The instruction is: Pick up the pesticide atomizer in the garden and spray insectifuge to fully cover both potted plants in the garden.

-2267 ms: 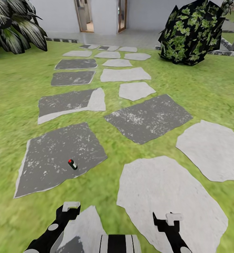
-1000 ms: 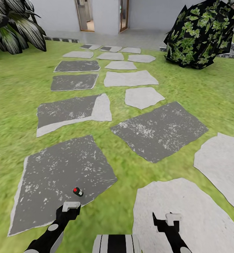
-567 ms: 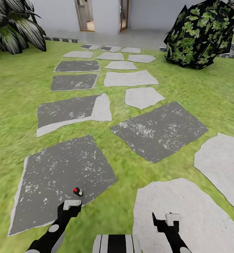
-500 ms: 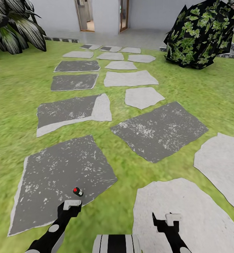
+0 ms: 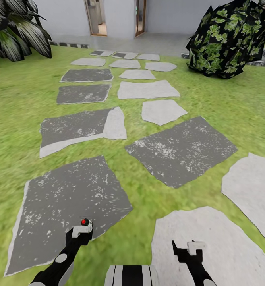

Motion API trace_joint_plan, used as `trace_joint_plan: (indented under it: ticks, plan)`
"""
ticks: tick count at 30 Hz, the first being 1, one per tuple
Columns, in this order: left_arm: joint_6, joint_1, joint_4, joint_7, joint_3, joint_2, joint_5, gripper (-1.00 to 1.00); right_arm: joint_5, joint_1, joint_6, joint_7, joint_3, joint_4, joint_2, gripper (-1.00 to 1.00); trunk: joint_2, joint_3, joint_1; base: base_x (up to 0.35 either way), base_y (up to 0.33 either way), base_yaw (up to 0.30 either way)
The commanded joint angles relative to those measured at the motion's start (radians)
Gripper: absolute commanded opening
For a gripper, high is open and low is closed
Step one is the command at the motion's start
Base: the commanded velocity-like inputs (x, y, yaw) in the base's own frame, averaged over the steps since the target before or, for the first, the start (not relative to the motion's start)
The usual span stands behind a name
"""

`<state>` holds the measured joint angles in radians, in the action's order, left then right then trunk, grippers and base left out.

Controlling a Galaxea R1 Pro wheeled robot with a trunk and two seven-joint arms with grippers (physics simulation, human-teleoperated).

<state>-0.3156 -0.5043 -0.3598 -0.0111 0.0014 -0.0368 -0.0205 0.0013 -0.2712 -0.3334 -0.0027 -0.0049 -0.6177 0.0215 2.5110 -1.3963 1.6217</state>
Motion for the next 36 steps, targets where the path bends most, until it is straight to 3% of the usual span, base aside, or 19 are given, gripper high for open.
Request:
trace_joint_plan:
  ticks: [1, 25, 36]
  plan:
    - [-0.003, 0.000, 0.001, -0.001, 0.000, 0.000, -0.002, 1.00, 0.000, 0.000, -0.003, 0.000, -0.001, 0.000, 0.000, 1.00, 0.000, -0.001, 0.000, 0.046, 0.000, 0.000]
    - [-0.003, 0.000, 0.001, -0.001, 0.000, 0.000, -0.001, 1.00, 0.000, 0.000, -0.003, 0.000, -0.001, -0.001, 0.000, 1.00, 0.000, -0.001, 0.000, 0.038, 0.000, 0.001]
    - [-0.003, 0.000, 0.001, -0.001, 0.000, 0.000, -0.002, 1.00, 0.000, 0.000, -0.003, 0.000, -0.001, 0.000, 0.000, 1.00, 0.000, -0.001, 0.000, 0.117, -0.165, 0.217]
